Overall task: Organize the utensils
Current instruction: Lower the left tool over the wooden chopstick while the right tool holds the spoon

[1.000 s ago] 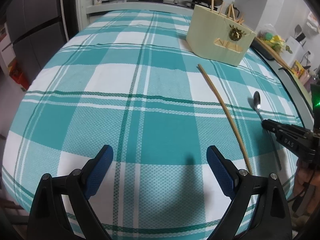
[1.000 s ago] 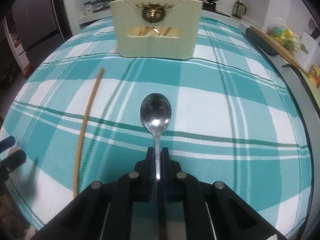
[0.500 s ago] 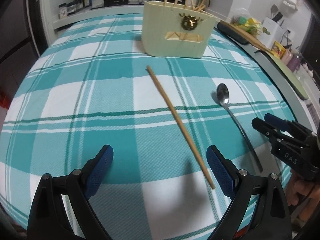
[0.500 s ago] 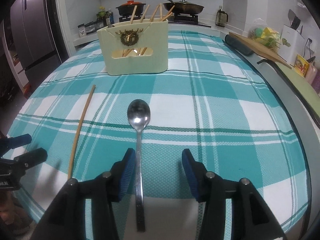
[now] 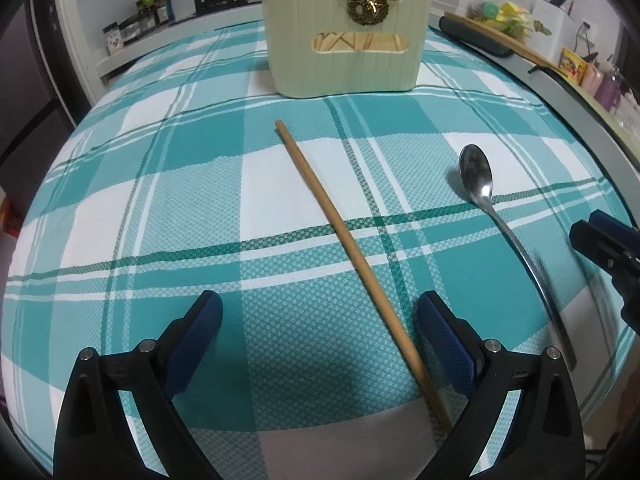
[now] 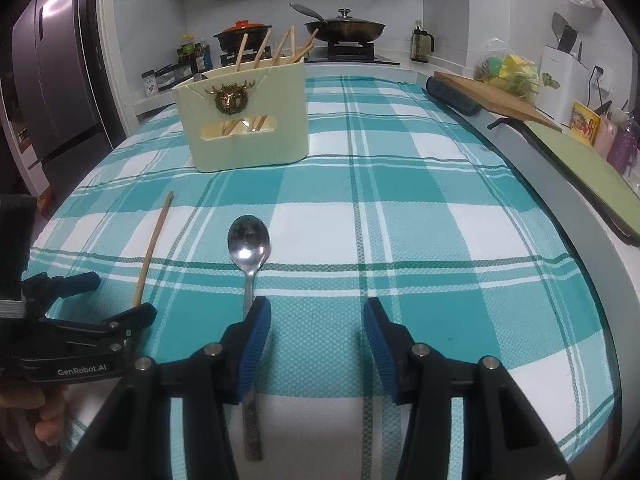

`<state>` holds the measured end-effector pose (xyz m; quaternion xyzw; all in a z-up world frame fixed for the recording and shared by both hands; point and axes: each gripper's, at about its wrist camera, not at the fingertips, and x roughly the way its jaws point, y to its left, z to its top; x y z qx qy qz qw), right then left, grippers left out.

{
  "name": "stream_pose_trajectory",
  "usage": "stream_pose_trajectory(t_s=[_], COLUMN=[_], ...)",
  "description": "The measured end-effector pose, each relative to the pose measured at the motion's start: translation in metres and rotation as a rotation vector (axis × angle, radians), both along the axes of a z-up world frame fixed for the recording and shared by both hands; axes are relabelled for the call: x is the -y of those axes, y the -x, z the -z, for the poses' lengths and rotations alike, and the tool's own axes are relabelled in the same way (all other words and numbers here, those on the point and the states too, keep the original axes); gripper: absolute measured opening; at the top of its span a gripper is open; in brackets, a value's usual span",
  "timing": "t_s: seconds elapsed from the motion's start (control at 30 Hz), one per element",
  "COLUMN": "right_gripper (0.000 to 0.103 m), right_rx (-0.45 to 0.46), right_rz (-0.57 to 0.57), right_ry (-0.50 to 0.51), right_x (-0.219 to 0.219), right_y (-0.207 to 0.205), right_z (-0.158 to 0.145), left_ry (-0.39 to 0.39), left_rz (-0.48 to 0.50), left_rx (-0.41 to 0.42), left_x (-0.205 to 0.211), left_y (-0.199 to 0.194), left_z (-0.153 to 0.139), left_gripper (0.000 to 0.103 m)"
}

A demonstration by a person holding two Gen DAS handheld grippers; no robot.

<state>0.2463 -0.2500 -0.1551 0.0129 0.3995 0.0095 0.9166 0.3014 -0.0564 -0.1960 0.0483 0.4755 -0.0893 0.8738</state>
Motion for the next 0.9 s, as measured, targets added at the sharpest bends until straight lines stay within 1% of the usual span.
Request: stream_pose_trajectory(t_s=[0.13,0.8,0.9], right_gripper=[0.049,0.049,0.049], right_rx=[-0.012,-0.001,-0.011], right_rz=[0.006,0.028,0.031], right_ry=[-0.023,-0.030,-0.034], right_x=[0.001,0.005,0.005], right_y=[-0.003,0.001,-0.002], right_z=[0.004,0.005,0.007], left_ry=[0.002,0.012,0.007], left_rz=[-0.006,-0.021,-0.012], left_rx=[0.009,0.020,0.016], left_x=[-0.002,-0.011,-0.012], left_y=[0.001,0.003,0.004], left_z=[0.001,0.002,0.002], left_gripper=[0.101,0.103,0.103])
